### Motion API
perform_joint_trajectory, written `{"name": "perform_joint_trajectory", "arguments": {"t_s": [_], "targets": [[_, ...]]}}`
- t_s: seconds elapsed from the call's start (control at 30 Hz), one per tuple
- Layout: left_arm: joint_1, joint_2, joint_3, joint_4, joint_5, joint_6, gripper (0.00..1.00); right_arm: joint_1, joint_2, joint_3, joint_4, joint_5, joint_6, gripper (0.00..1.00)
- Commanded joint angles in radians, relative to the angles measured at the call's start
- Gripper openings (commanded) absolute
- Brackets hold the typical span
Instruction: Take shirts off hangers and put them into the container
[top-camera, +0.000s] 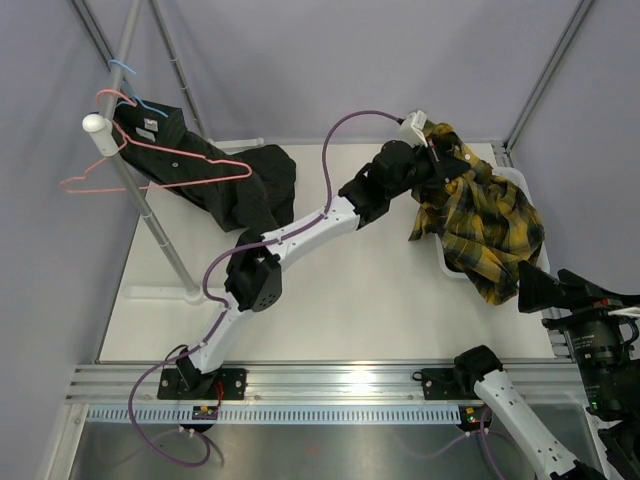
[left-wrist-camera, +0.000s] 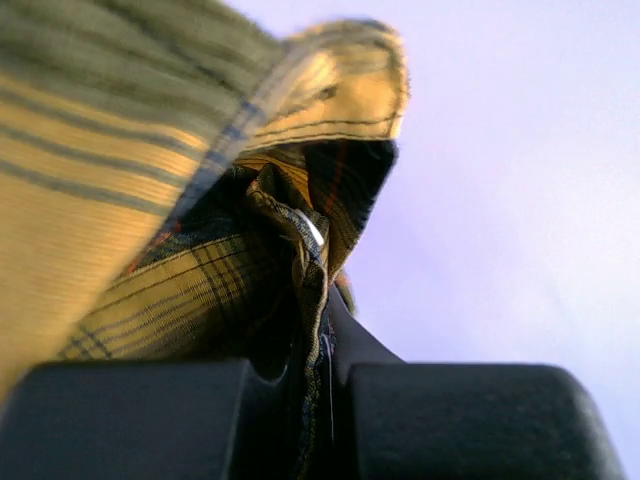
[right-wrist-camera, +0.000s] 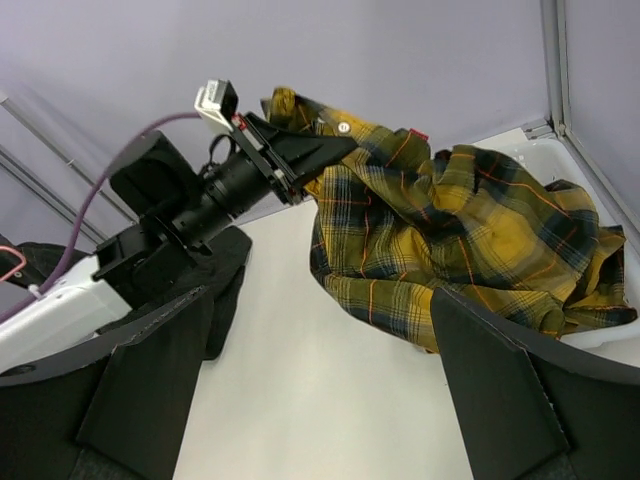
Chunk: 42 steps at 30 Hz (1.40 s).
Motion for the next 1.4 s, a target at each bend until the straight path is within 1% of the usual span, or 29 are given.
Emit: {"name": "perform_joint_trajectory", "arguments": {"t_s": [0.0,0.13,0.17,0.33,0.43,0.53,0.6,0.77,0.83,0.9,0.97,1.0,1.03,1.1,1.13,1.2,1.27,1.37], "targets": [[-0.031,0.043,0.151,-0.167,0.093,0.25,0.0,-0.004,0.005,0.025,0.01,-0.016,0.002,0.99],[-0.039,0.093,0.161,-0.235,0.152,0.312,0.0,-0.004,0.016,0.034,0.036,-0.028,0.01,0.99],[-0.04,0.107,0.168,-0.238,0.193,0.317,0.0,-0.004,0.031,0.048,0.038,-0.036,0.01,1.0],[-0.065,0.202,0.238,-0.328,0.284,0.351,0.0,-0.004,0.055,0.075,0.066,-0.063,0.015,0.99],[-0.065,0.245,0.239,-0.371,0.317,0.348,0.04,-0.004,0.06,0.094,0.075,-0.071,0.012,1.0],[-0.069,0.273,0.238,-0.443,0.301,0.362,0.08,-0.002,0.06,0.106,0.072,-0.074,0.012,0.99],[-0.072,0.287,0.245,-0.501,0.258,0.366,0.11,-0.004,0.056,0.1,0.076,-0.077,0.013,0.99],[-0.091,0.29,0.241,-0.678,0.143,0.435,0.19,-0.004,0.051,0.075,0.087,-0.086,0.024,1.0],[-0.106,0.287,0.236,-0.733,0.079,0.464,0.2,-0.004,0.049,0.066,0.092,-0.088,0.03,0.99],[-0.117,0.279,0.215,-0.807,0.049,0.472,0.22,-0.004,0.051,0.065,0.093,-0.089,0.033,0.99],[-0.122,0.248,0.181,-0.857,-0.029,0.468,0.2,-0.004,0.051,0.062,0.098,-0.097,0.035,0.99],[-0.128,0.23,0.114,-0.882,-0.064,0.466,0.19,-0.004,0.052,0.058,0.099,-0.1,0.036,0.99],[-0.132,0.186,0.077,-0.893,-0.145,0.461,0.19,-0.004,0.054,0.052,0.105,-0.108,0.039,0.99],[-0.134,0.138,-0.004,-0.89,-0.179,0.434,0.19,-0.004,0.054,0.046,0.11,-0.117,0.041,1.0],[-0.134,0.117,-0.084,-0.884,-0.193,0.425,0.18,-0.004,0.054,0.036,0.119,-0.123,0.044,1.0],[-0.137,0.061,-0.144,-0.879,-0.221,0.397,0.17,-0.002,0.056,0.029,0.122,-0.134,0.047,0.99],[-0.154,-0.003,-0.23,-0.882,-0.287,0.38,0.16,-0.002,0.06,0.023,0.127,-0.151,0.05,1.0],[-0.186,-0.086,-0.336,-0.818,-0.324,0.379,0.16,-0.004,0.06,0.02,0.125,-0.166,0.052,0.99]]}}
